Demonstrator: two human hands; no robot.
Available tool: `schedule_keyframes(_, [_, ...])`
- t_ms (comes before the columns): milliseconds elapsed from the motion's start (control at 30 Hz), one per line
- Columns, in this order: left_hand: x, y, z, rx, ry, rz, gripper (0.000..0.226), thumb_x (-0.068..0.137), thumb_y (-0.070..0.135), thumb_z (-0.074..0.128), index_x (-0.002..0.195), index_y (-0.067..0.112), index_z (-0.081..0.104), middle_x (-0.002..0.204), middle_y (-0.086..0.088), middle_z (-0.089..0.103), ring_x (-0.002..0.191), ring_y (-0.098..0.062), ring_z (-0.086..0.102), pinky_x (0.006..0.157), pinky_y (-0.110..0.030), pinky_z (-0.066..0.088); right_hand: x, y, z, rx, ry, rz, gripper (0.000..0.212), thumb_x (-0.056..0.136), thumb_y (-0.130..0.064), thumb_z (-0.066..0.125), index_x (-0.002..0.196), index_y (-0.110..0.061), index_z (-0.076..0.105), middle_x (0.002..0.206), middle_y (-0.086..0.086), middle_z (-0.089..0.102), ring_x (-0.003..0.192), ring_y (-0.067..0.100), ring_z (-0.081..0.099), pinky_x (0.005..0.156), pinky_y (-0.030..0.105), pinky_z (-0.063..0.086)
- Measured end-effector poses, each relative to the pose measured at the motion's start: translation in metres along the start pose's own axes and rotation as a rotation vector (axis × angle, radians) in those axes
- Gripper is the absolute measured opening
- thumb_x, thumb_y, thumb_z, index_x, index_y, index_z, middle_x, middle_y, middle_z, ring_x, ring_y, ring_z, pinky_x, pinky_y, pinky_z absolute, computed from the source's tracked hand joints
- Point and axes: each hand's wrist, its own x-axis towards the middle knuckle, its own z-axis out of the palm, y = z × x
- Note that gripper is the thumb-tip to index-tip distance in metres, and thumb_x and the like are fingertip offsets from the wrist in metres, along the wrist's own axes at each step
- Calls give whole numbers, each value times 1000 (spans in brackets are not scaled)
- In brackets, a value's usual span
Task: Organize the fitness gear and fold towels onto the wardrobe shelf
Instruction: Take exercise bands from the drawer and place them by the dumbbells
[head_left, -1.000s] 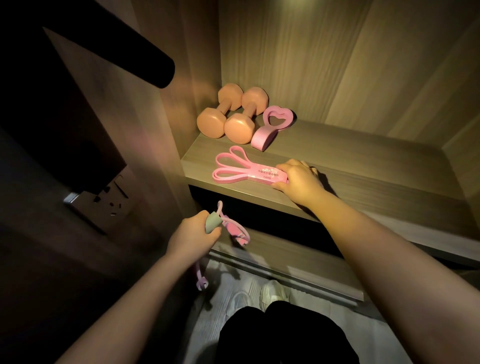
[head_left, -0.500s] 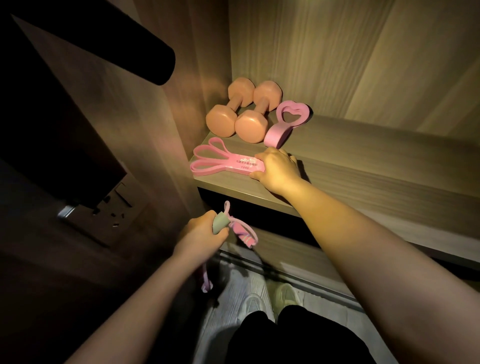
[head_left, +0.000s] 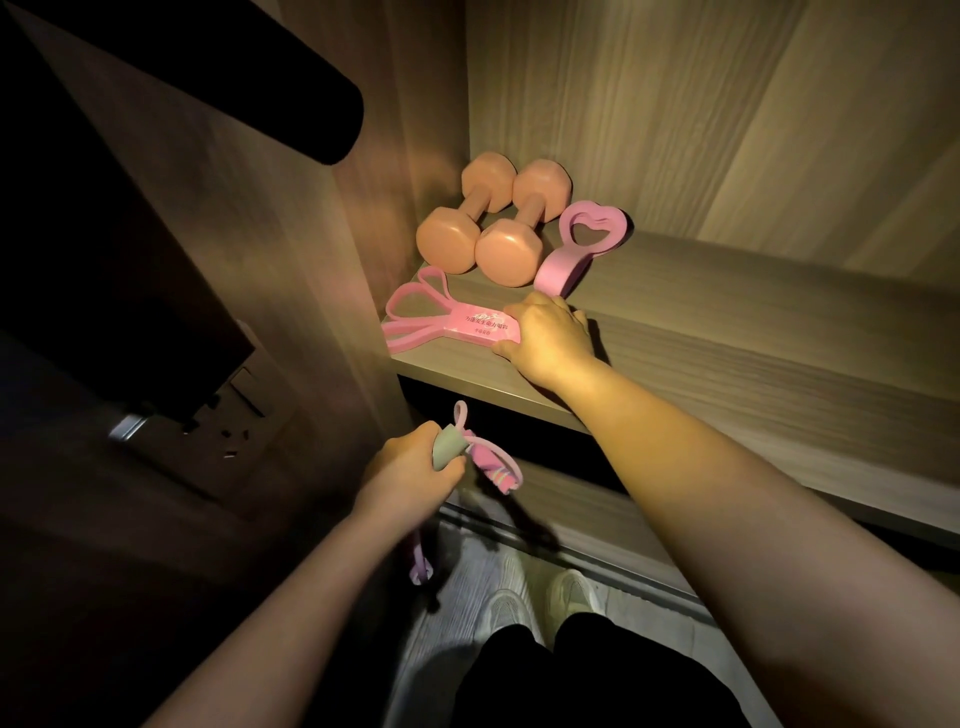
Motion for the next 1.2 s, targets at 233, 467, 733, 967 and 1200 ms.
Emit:
schedule_keyframes(233, [-15,8,-14,-19,14,26,21,85,40,60,87,21,55,82,1,62,77,-21,61,71,-40,55,-18,5,-10,15,-21,5,40,88,-36,66,123,-18,59,119,7,54,114,27,50,93,41,39])
schedule_keyframes(467, [-51,31,-38,-7,52,182,19,88,37,63,88,19,55,81,-1,62,77,-23,61,71,-41,53,-85,12,-34,271,51,3,42,92,-19,61,132,-5,57,132,13,55,119,27,53,103,35,40])
schedule_keyframes(733, [-122,76,-55,-83,85,491,14,85,33,67,84,27,55,74,5,60,70,-16,59,65,-40,51,-192,18,-63,898,-360,421,41,95,-38,57,127,-14,53,114,7,59,96,19,57,77,32,47])
schedule_keyframes(967, [-166,94,-61,-31,-21,549,15,85,37,69,89,30,57,82,8,61,76,-12,61,69,-40,56,-248,23,-83,1252,-361,616,9,96,-8,51,90,-3,56,65,8,58,48,10,59,54,27,55])
schedule_keyframes(1200, [-170,67,-71,236,-448,356,38,78,45,75,102,19,63,99,0,66,90,-14,63,83,-33,53,-279,48,-108,1150,-90,705,30,93,-9,38,63,-11,42,45,1,41,30,9,37,32,14,31])
